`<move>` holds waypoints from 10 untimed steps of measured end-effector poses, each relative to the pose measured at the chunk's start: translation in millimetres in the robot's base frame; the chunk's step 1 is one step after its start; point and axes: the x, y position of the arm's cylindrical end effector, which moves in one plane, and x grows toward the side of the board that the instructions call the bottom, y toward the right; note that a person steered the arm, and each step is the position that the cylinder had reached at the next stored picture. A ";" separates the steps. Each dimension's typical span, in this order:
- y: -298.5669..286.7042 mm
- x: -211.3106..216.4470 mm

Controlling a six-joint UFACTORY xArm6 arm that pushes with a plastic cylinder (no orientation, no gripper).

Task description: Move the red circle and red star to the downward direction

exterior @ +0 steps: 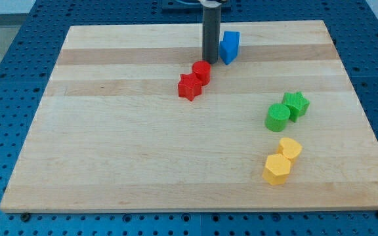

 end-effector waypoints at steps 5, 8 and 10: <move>-7.2 24.8; 25.3 57.1; -4.2 57.1</move>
